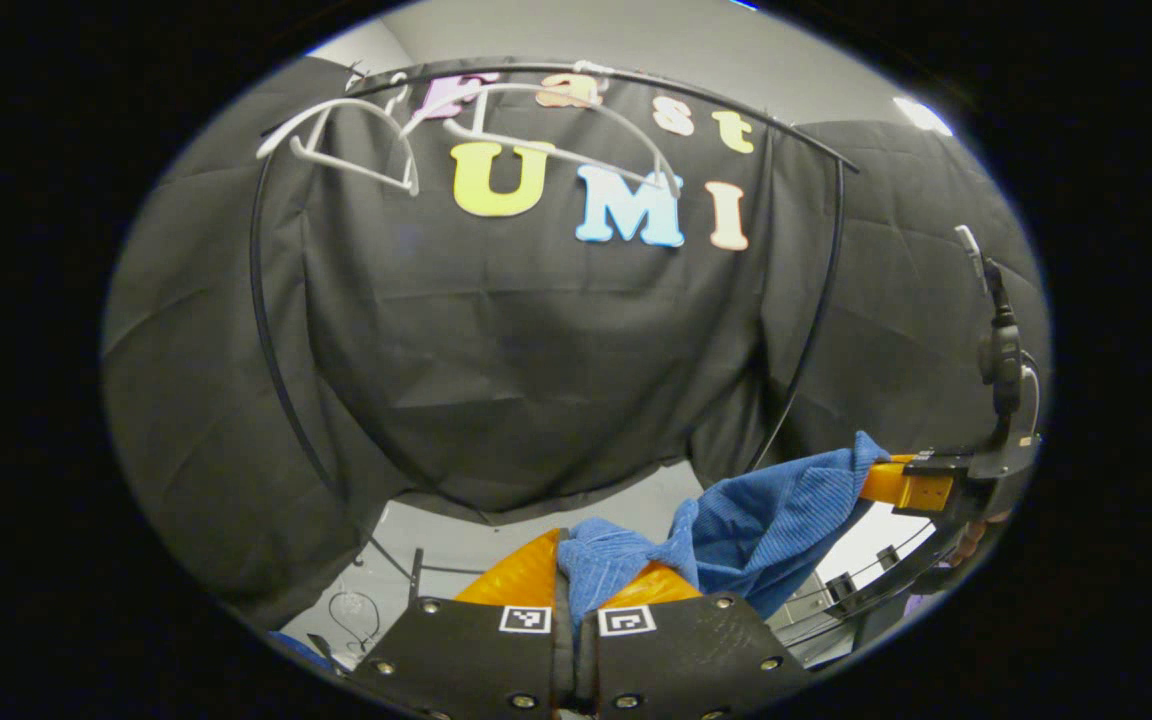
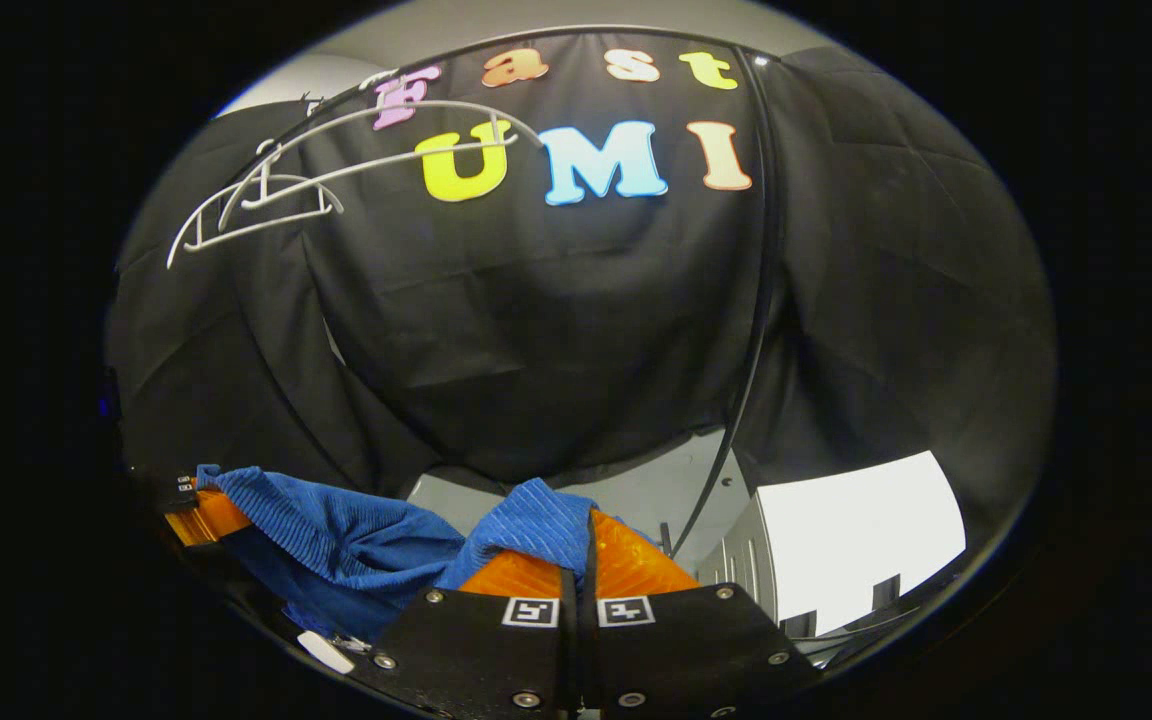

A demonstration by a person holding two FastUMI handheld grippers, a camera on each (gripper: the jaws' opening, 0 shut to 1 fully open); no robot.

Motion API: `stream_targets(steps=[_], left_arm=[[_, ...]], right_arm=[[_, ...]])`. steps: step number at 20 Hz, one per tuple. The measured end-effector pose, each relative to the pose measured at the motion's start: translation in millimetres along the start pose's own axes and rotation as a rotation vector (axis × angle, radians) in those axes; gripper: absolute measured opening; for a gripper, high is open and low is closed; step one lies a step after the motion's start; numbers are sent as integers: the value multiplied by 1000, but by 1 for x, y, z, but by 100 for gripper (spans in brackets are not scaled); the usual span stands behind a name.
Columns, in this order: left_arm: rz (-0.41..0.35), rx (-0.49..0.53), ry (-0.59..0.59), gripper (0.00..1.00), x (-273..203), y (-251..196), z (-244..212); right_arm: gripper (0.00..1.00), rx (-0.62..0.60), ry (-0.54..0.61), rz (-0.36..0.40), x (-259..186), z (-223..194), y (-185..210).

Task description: Grasp the clothes on the hanger with both hands and then place them into the laundry hamper below.

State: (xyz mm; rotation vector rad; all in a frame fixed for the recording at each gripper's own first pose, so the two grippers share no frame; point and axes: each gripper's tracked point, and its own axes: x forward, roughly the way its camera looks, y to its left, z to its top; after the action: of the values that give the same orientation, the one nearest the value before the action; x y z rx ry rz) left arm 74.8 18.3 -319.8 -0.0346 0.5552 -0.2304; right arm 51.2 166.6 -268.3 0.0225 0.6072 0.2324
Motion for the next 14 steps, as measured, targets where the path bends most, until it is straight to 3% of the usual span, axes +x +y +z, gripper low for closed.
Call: stream_targets(steps=[5, 14], left_arm=[[2, -14, 92, 1, 38, 16, -56], [18, 8, 201, 3, 86, 32, -130]], right_arm=[[0, -48, 98, 7, 28, -50, 3], [1, 17, 247, -34, 61, -120, 1]])
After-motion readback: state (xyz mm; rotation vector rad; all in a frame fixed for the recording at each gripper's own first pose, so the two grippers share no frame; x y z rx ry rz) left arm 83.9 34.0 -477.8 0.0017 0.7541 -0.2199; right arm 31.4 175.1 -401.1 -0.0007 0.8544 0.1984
